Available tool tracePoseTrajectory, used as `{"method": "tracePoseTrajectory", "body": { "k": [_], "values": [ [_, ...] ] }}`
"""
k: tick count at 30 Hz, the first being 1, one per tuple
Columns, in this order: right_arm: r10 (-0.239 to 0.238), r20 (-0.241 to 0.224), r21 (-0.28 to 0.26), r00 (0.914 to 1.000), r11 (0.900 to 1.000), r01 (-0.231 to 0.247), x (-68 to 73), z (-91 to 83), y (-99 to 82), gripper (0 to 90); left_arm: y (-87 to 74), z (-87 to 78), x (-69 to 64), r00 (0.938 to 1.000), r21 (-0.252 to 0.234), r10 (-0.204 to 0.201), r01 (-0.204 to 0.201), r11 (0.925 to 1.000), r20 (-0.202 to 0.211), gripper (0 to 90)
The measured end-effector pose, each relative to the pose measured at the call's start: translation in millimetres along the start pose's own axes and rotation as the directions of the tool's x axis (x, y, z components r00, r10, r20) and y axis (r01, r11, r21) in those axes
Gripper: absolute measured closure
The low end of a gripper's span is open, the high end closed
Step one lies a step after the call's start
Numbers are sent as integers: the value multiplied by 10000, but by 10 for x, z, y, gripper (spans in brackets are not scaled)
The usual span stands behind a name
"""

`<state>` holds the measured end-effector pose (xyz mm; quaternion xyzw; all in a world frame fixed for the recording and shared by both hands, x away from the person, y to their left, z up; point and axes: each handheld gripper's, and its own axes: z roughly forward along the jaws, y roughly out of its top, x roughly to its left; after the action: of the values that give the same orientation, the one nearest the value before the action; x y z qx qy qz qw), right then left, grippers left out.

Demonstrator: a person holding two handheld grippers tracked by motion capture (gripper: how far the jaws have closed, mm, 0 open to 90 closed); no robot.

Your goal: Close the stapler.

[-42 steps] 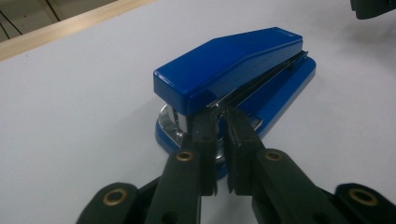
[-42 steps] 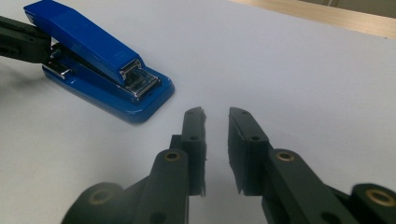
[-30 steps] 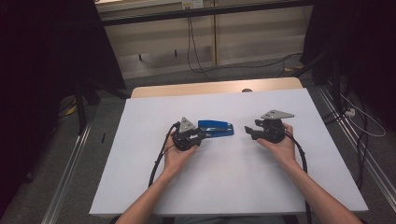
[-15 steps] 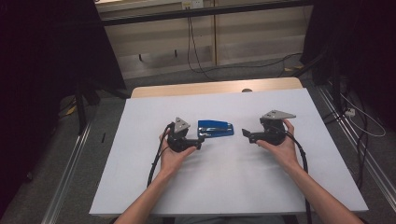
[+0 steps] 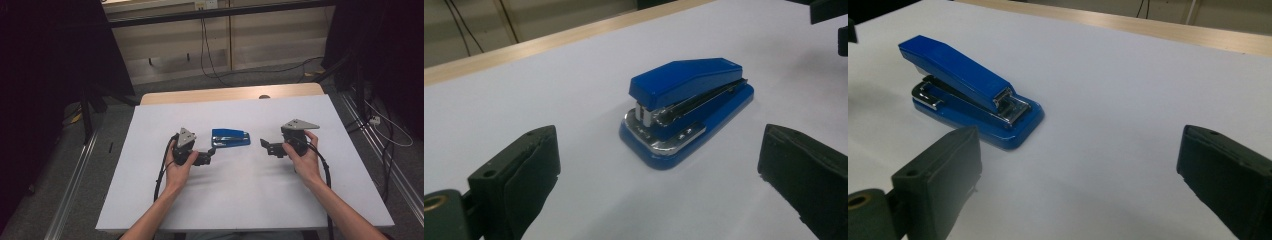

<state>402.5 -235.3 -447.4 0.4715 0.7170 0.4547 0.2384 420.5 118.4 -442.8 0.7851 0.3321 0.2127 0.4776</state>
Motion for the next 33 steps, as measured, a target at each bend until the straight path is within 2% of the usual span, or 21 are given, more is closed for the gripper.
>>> {"method": "tracePoseTrajectory", "body": {
  "k": [2, 9, 13, 20, 28, 29, 31, 33],
  "values": [
    [-229, 98, -251, 9997, 9994, 231, 9, -22, -15, 59, -34, -44, -15, 9999, -97, -53, 52, 9999, -85, 36],
    [-184, 143, -382, 9997, 9991, 189, 43, -107, -22, 49, -42, -225, -44, 9996, -738, -242, 232, 9970, -133, 33],
    [-224, 205, -519, 9995, 9984, 234, 62, -166, -46, 48, -87, -305, -38, 9994, -675, -309, 297, 9973, -168, 30],
    [-275, 245, -733, 9993, 9969, 293, 105, -259, -87, 50, -154, -482, -12, 9987, -846, -424, 397, 9956, -300, 30],
    [-285, 329, -911, 9991, 9954, 314, 115, -424, -155, 51, -231, -647, 25, 9960, -968, -760, 712, 9928, -472, 30],
    [-285, 369, -929, 9989, 9952, 318, 116, -448, -168, 48, -239, -666, 21, 9960, -933, -726, 674, 9934, -530, 30],
    [-226, 421, -962, 9989, 9950, 266, 114, -499, -191, 43, -269, -707, 25, 9980, -959, -361, 310, 9949, -523, 30],
    [-148, 470, -976, 9988, 9950, 193, 112, -551, -214, 43, -310, -759, 40, 9970, -976, -583, 532, 9938, -503, 32]
  ]
}}
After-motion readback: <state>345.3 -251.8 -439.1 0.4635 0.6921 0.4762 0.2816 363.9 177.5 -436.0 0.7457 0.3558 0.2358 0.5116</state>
